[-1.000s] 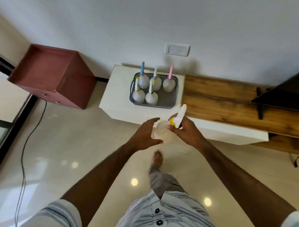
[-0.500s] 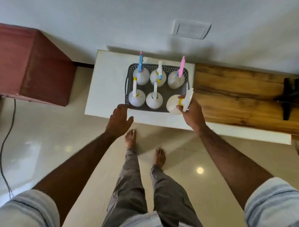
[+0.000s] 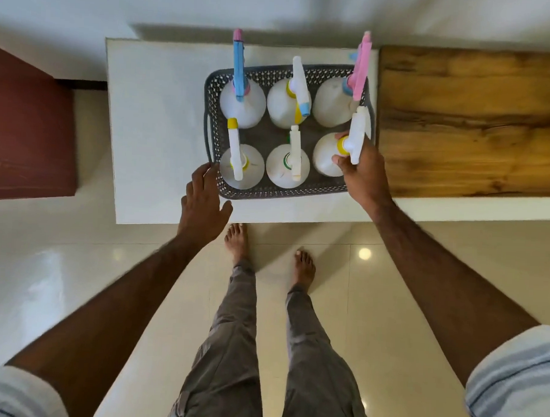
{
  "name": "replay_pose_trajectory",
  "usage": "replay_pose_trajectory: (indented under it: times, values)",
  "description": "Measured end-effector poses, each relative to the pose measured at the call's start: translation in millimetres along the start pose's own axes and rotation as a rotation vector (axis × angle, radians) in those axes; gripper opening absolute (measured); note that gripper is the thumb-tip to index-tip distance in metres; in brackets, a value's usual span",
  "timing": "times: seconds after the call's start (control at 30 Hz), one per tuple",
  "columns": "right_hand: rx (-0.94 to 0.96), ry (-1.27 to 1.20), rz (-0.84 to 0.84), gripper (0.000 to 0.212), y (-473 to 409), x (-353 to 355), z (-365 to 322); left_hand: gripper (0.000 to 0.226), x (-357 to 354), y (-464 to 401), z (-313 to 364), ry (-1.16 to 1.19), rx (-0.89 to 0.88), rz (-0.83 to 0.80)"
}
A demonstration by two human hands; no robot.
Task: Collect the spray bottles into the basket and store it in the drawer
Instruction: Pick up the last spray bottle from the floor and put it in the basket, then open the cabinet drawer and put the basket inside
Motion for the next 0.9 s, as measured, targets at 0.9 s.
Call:
replay_pose_trajectory:
  times: [0.9]
  values:
    - [-0.669,-0.513,0.223,0.036,230.7,-120.5,148.5,0.076,-81.8,-7.8,27.5,-0.877,-1.174,-0.680]
Point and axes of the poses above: each hand's wrist, its own y-axis away from the middle knuckle, its own x-axis out of the back of the hand, z = x × y, the point moved 3 cm from there along -y, towards the middle knuckle, and after that the axes turned 10 degrees about -x, right-handed, at the moved point
